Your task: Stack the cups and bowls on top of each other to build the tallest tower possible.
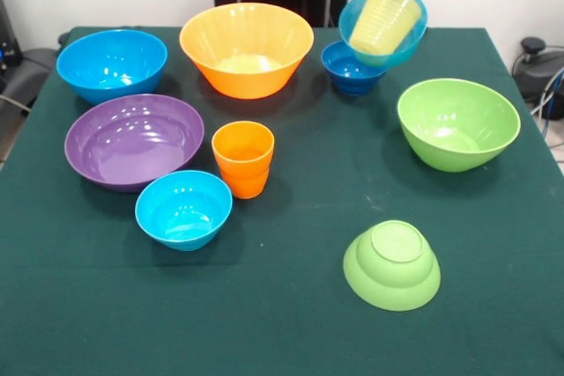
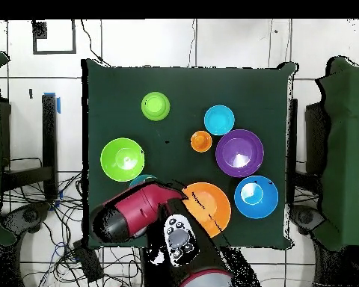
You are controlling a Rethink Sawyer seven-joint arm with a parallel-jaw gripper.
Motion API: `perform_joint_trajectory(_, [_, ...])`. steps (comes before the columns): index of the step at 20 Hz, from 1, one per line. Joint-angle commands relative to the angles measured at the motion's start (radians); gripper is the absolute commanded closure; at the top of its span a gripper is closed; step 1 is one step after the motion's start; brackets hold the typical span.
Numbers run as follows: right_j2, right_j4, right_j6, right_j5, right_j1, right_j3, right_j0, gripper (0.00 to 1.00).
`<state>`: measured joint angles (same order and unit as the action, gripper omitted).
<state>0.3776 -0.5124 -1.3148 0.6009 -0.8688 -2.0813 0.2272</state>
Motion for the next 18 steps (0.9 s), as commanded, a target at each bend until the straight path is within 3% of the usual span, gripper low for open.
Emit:
perform_joint_trajectory(1, [-0.062,-0.032,-0.198,-0.096,0.005,-0.075,-0.035,1.0])
perform_joint_trajectory(13, [-0.159,-0.064,-0.215,-0.172,0.041,-0.052,-0.133,1.0])
perform_joint_trajectory(18, [-0.181,-0.033,-0.216,-0.187,0.074,-0.061,-0.137,1.0])
